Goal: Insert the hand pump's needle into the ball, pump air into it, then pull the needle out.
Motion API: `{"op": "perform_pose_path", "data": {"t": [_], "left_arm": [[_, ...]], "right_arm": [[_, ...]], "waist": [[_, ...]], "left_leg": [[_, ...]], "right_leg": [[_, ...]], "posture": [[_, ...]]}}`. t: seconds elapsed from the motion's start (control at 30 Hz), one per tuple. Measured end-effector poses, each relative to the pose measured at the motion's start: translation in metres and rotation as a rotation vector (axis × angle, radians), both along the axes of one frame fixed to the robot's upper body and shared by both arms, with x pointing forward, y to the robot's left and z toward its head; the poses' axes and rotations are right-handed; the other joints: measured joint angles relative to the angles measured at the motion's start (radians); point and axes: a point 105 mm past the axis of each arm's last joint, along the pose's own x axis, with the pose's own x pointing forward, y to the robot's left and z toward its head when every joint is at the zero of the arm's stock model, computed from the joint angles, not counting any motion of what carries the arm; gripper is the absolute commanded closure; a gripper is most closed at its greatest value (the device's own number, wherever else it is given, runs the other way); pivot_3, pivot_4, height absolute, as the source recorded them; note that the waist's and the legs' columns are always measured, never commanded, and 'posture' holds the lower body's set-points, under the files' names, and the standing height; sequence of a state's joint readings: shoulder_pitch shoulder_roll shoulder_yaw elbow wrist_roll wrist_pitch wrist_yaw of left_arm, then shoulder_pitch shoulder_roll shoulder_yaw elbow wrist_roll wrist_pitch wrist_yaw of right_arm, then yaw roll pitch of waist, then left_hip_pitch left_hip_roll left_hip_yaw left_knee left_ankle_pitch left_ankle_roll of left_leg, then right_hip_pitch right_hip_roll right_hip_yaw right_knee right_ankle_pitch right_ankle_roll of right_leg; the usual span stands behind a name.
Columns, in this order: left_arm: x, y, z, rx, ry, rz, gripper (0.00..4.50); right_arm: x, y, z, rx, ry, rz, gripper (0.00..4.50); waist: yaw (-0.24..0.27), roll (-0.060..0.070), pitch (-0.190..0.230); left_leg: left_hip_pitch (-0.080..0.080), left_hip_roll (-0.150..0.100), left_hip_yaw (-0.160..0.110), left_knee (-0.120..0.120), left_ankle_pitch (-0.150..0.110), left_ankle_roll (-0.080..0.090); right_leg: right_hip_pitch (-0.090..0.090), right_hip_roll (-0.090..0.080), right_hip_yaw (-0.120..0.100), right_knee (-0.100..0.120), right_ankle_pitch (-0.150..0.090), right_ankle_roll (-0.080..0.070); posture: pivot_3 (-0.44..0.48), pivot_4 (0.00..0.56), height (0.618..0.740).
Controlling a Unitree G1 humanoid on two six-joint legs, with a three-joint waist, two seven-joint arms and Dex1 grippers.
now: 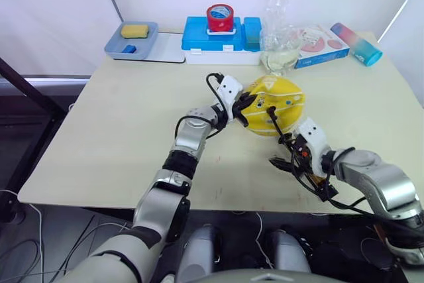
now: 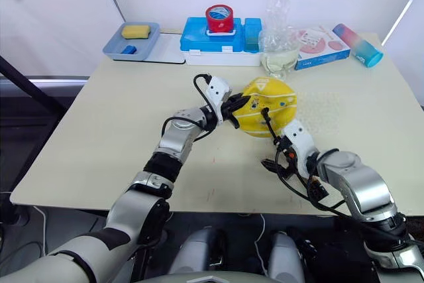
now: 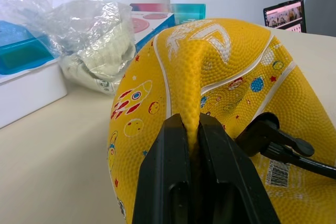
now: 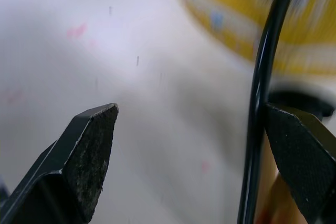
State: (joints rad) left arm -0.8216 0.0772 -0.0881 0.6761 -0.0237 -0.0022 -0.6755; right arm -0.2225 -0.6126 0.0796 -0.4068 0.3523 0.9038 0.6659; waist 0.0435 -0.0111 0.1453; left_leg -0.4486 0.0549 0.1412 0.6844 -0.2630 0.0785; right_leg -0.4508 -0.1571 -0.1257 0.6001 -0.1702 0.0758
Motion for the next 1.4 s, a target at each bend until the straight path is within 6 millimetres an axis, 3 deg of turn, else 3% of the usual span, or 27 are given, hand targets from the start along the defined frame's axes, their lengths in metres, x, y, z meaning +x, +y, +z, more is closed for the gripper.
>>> {"op": "perform_pose_path", "data": {"t": [0.13,0.2,0.3,0.6,0.83,1.17,1.27,1.4], "left_arm": [[-0.001,-0.002,0.001,-0.003,-0.003,-0.006,4.5],[-0.001,-0.002,0.001,-0.002,-0.005,-0.006,4.5],[-0.001,-0.004,0.0,-0.005,-0.001,-0.011,4.5],[-0.002,-0.006,0.001,-0.004,-0.003,-0.02,4.5],[-0.002,-0.007,0.002,0.0,-0.005,-0.022,4.5],[-0.004,-0.01,0.003,0.005,-0.008,-0.039,4.5],[-0.006,-0.011,0.005,-0.003,-0.007,-0.052,4.5],[-0.008,-0.012,0.007,-0.011,0.001,-0.066,4.5]], "right_arm": [[-0.019,-0.032,-0.003,-0.019,-0.077,-0.01,0.04],[-0.021,-0.039,-0.001,-0.013,-0.113,-0.021,0.04],[-0.025,-0.047,0.012,0.035,-0.212,-0.007,0.04],[-0.041,-0.098,0.005,0.075,-0.245,0.012,0.04],[-0.046,-0.13,0.018,0.13,-0.308,0.025,0.04],[-0.054,-0.156,0.017,0.168,-0.348,0.045,0.04],[-0.057,-0.159,0.014,0.178,-0.346,0.054,0.04],[-0.058,-0.161,0.014,0.191,-0.35,0.061,0.04]], "waist": [[0.009,-0.001,0.001],[-0.003,-0.001,0.001],[0.002,-0.002,0.002],[-0.003,-0.004,0.003],[-0.003,-0.005,0.004],[-0.006,-0.005,0.004],[-0.004,-0.005,0.004],[-0.004,-0.005,0.003]], "left_leg": [[-0.001,0.0,-0.002,0.0,-0.002,0.002],[-0.002,-0.003,-0.006,0.0,-0.002,0.002],[-0.003,-0.006,-0.011,0.0,-0.002,0.003],[-0.003,-0.017,-0.011,0.0,-0.002,0.007],[-0.003,-0.018,-0.007,0.0,-0.002,0.008],[-0.001,-0.024,0.004,0.001,-0.005,0.019],[-0.001,-0.024,0.005,0.001,-0.005,0.019],[-0.001,-0.022,0.004,0.001,-0.005,0.018]], "right_leg": [[0.002,-0.001,0.001,-0.009,0.002,0.003],[0.002,0.016,0.028,-0.01,0.003,0.005],[0.003,0.025,0.05,-0.011,0.002,0.005],[0.002,0.04,0.102,-0.014,0.001,0.012],[0.001,0.056,0.146,-0.015,0.0,0.014],[0.0,0.048,0.148,-0.015,0.001,0.013],[0.001,0.033,0.126,-0.014,0.001,0.012],[0.001,0.031,0.117,-0.013,0.002,0.011]], "posture": [[0.0,0.15,0.739],[0.0,0.15,0.739],[0.0,0.15,0.739],[0.0,0.15,0.739],[0.0,0.15,0.739],[0.0,0.15,0.739],[0.0,0.15,0.739],[0.0,0.15,0.739]]}}
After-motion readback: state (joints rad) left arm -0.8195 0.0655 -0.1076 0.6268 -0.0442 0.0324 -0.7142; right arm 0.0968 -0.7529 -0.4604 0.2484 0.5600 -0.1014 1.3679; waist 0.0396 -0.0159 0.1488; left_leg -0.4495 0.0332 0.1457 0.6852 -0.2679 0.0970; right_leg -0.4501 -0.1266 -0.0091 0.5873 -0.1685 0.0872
